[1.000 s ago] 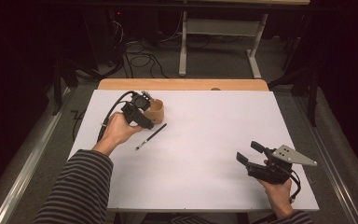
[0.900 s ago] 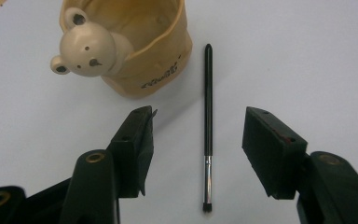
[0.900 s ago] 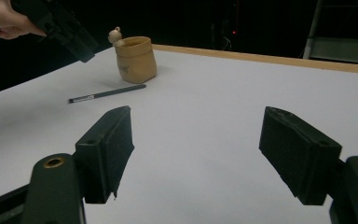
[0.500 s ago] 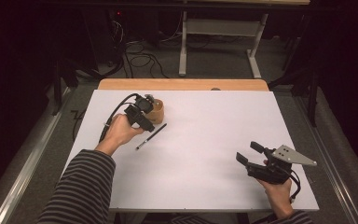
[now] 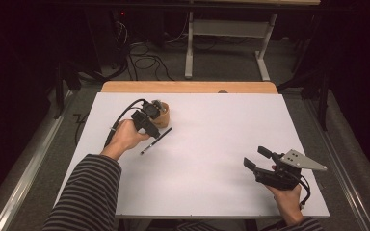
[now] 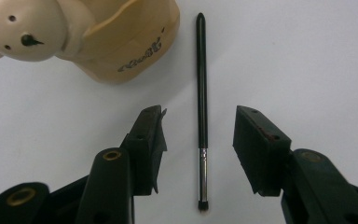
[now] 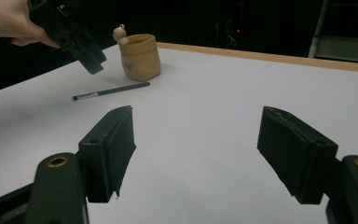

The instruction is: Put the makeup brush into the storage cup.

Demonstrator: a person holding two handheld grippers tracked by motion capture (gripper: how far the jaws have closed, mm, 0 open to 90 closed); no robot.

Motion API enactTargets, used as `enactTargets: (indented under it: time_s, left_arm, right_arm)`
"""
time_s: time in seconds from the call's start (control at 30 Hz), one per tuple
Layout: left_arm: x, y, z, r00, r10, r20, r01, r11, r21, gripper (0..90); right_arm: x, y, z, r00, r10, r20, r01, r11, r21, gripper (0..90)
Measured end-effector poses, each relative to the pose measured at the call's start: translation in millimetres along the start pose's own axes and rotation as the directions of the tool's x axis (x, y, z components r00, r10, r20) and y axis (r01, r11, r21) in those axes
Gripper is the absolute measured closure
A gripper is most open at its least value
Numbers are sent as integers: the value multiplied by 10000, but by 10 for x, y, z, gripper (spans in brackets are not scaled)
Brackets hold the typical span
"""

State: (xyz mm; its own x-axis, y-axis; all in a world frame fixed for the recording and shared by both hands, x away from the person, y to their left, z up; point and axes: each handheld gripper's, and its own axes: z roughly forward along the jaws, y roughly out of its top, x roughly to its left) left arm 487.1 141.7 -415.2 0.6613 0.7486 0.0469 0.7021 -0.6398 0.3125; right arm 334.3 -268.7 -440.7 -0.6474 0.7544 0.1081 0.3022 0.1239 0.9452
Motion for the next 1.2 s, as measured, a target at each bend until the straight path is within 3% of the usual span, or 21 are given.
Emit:
enactTargets:
  time_s: [0.57, 1.2]
  left_arm:
    - [21, -50, 160, 9997, 10, 246, -18, 9995, 306, 602]
    - [-20, -42, 305, 9985, 304, 444, -339, 9963, 794, 679]
  right_arm:
    - [0, -2, 7, 10000, 52, -75, -52, 10000, 59, 289]
    - [4, -4, 21, 9999, 23, -163, -20, 9999, 141, 293]
